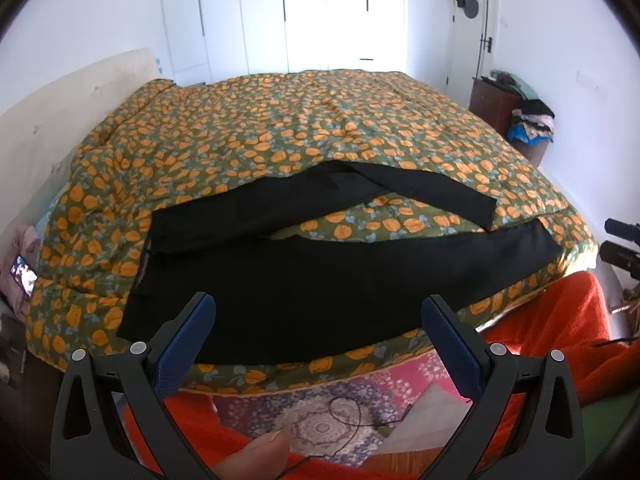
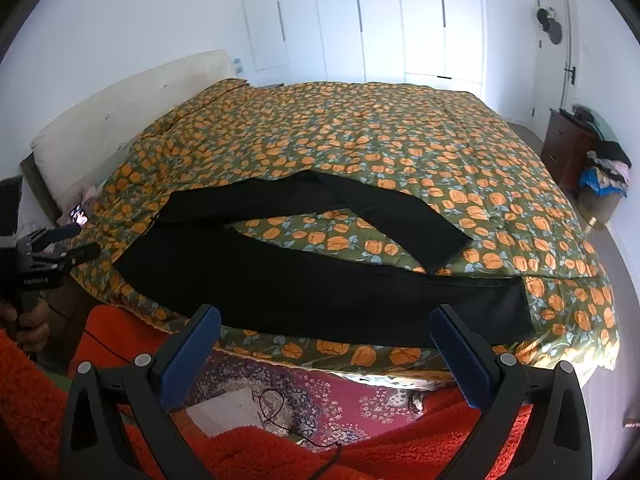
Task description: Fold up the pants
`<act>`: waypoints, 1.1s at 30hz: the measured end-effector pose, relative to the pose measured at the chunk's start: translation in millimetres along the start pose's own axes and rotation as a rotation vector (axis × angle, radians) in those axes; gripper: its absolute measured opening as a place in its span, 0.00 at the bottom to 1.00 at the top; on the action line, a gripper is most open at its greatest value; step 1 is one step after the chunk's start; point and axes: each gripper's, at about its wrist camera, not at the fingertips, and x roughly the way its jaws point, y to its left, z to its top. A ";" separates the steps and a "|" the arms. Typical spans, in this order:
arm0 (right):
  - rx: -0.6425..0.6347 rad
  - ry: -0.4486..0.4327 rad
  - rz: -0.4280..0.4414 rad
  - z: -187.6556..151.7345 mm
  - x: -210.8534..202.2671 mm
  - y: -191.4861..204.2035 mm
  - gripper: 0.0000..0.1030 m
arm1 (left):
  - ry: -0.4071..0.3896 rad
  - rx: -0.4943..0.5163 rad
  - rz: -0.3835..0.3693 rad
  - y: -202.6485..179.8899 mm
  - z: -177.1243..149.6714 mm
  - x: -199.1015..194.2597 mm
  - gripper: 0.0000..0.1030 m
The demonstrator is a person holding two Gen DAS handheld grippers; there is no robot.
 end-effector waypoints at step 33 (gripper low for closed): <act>0.017 -0.010 -0.017 -4.0 -1.1 -4.0 1.00 | 0.024 0.003 -0.026 -5.3 -0.4 2.7 1.00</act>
